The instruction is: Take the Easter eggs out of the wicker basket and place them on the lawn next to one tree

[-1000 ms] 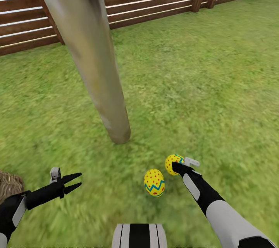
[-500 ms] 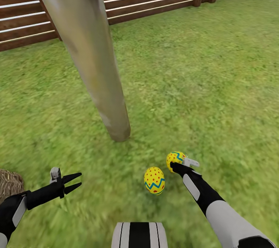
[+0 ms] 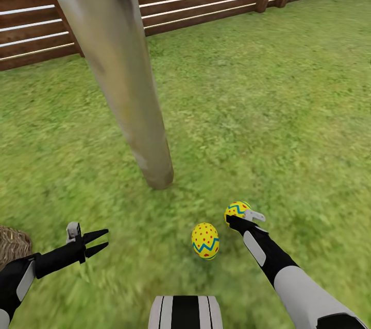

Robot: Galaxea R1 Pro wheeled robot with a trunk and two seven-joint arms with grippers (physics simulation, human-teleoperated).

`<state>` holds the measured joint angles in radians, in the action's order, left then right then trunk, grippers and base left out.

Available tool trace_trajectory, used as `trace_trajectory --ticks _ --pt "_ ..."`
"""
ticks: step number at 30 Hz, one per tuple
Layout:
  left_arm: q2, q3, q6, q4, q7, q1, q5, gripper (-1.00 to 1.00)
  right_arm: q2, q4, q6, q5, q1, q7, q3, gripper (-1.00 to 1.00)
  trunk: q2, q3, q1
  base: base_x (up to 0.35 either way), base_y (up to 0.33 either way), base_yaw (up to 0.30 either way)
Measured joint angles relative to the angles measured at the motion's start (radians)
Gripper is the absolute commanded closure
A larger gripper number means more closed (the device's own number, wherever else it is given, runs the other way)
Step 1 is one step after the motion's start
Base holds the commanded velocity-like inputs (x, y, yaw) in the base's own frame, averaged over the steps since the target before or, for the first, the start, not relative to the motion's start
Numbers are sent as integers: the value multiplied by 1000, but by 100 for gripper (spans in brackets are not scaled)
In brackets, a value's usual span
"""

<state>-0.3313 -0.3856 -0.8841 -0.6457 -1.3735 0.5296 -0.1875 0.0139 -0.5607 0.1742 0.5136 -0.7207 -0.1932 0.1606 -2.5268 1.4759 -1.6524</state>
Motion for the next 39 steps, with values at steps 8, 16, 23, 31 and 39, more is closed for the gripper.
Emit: trace_trajectory --ticks 8,16,23,31,39 --pt "0 2 -5 0 1 0 0 -100 0 0 0 0 0 0 0 -100 1 -23 3 0 0 0" --pt "-2 4 -33 0 4 1 1 -100 0 1 0 0 0 0 0 -100 3 -54 6 0 0 0" --pt "-4 3 -52 0 6 1 2 -100 0 1 0 0 0 0 0 -100 5 -81 10 0 0 0" --pt "-5 3 -60 0 6 1 3 -100 0 1 0 0 0 0 0 -100 7 -112 13 -65 0 0" --pt "-5 3 -60 0 7 1 3 -100 0 1 0 0 0 0 0 -100 9 -143 16 -127 0 0"
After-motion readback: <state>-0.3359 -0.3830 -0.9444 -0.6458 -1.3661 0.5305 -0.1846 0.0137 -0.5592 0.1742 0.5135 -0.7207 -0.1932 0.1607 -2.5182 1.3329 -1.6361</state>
